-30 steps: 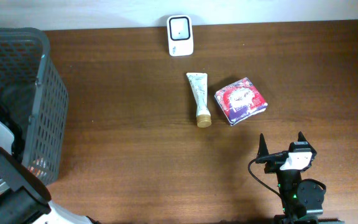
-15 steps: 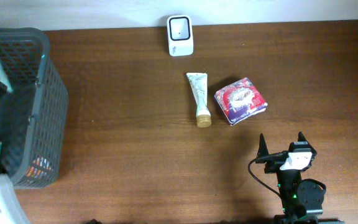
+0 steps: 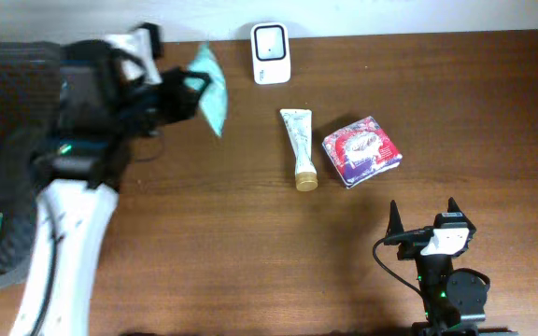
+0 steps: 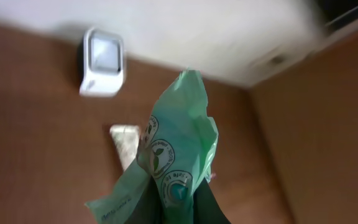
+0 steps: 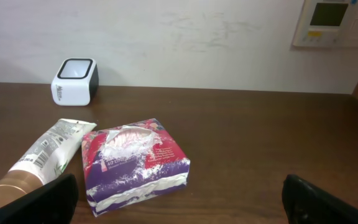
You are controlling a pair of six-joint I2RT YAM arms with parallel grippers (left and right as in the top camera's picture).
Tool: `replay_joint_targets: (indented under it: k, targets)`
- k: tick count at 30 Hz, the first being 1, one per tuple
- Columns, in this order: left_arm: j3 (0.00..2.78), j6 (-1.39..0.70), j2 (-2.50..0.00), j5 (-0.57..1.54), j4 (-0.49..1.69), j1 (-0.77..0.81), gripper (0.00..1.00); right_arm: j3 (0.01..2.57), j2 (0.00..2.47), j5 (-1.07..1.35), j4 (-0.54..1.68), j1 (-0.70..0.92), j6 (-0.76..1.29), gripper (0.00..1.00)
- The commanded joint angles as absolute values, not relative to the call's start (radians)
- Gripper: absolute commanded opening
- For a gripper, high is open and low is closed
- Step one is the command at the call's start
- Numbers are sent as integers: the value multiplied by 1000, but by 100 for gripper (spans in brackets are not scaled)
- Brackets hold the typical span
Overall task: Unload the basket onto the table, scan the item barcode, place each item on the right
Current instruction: 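Place the green packet left of the white tube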
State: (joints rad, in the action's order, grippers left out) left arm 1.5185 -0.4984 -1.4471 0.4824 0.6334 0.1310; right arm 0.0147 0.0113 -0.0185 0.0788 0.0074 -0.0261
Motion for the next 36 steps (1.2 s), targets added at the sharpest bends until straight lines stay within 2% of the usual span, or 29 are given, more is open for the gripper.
replay_joint_targets:
  k: [1, 7, 11, 12, 13, 14, 15, 16, 17, 21, 26, 28, 31, 33, 34, 36]
  targets:
    - [1529, -508, -1576, 62, 688, 274, 0, 6, 4, -20, 82, 12, -22, 99]
    - [1529, -554, -1809, -49, 702, 453, 0, 6, 4, -20, 82, 12, -22, 99]
    - [1529, -554, -1939, -99, 685, 524, 8, 6, 4, -20, 82, 12, -22, 99]
    - [1529, -554, -1966, -126, 677, 530, 15, 6, 4, -20, 82, 12, -22, 99]
    - [1529, -553, -1984, -129, 673, 532, 30, 6, 4, -20, 82, 12, -22, 99]
    - [1529, -553, -1997, -128, 671, 532, 58, 6, 4, -20, 82, 12, -22, 99]
    - [1529, -553, -2000, -128, 671, 532, 76, 6, 4, -20, 82, 12, -22, 99]
    - [1531, -533, -1998, -128, 666, 532, 89, 6, 4, -20, 82, 12, -22, 99]
    - [1551, -487, -1991, -128, 666, 532, 98, 6, 4, -20, 82, 12, -22, 99]
    - [1764, -293, -1908, -136, 785, 519, 99, 6, 4, -20, 82, 12, -22, 99]
    - [1990, -284, -1712, -319, 999, 350, 99, 6, 4, -20, 82, 12, -22, 99]
    - [1993, -225, -1626, -319, 1050, 215, 99, 6, 4, -20, 82, 12, -22, 99]
    - [1993, -158, -1550, -314, 1110, -73, 98, 6, 4, -20, 82, 12, -22, 99]
    - [1990, -31, -1554, -307, 1114, -207, 92, 6, 4, -20, 82, 12, -22, 99]
    - [1988, 36, -1562, -301, 1115, -244, 93, 6, 4, -20, 82, 12, -22, 99]
    - [1974, 309, -1627, -300, 1120, -357, 92, 6, 4, -20, 82, 12, -22, 99]
